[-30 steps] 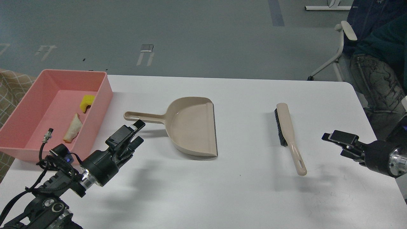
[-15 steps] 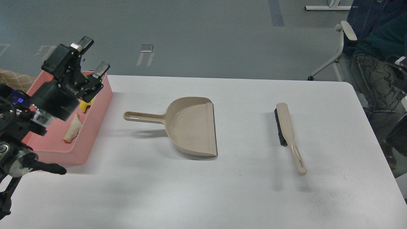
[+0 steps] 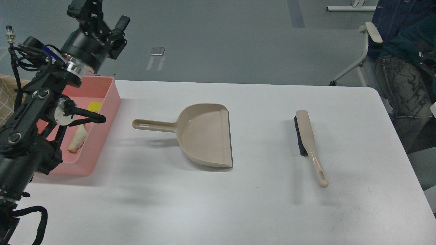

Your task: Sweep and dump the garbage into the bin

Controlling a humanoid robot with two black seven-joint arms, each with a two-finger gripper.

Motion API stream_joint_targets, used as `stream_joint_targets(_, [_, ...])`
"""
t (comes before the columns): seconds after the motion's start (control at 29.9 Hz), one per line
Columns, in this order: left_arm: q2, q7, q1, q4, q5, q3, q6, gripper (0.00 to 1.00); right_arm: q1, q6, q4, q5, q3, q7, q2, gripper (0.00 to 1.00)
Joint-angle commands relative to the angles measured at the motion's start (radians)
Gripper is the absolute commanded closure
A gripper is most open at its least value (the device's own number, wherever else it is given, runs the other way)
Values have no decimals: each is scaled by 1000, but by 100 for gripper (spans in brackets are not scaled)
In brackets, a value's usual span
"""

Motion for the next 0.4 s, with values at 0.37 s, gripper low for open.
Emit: stream_joint_targets(0.37, [-152,-22,-162,389,-130,17,-119,2,184,0,-278,119,3,50,293,0])
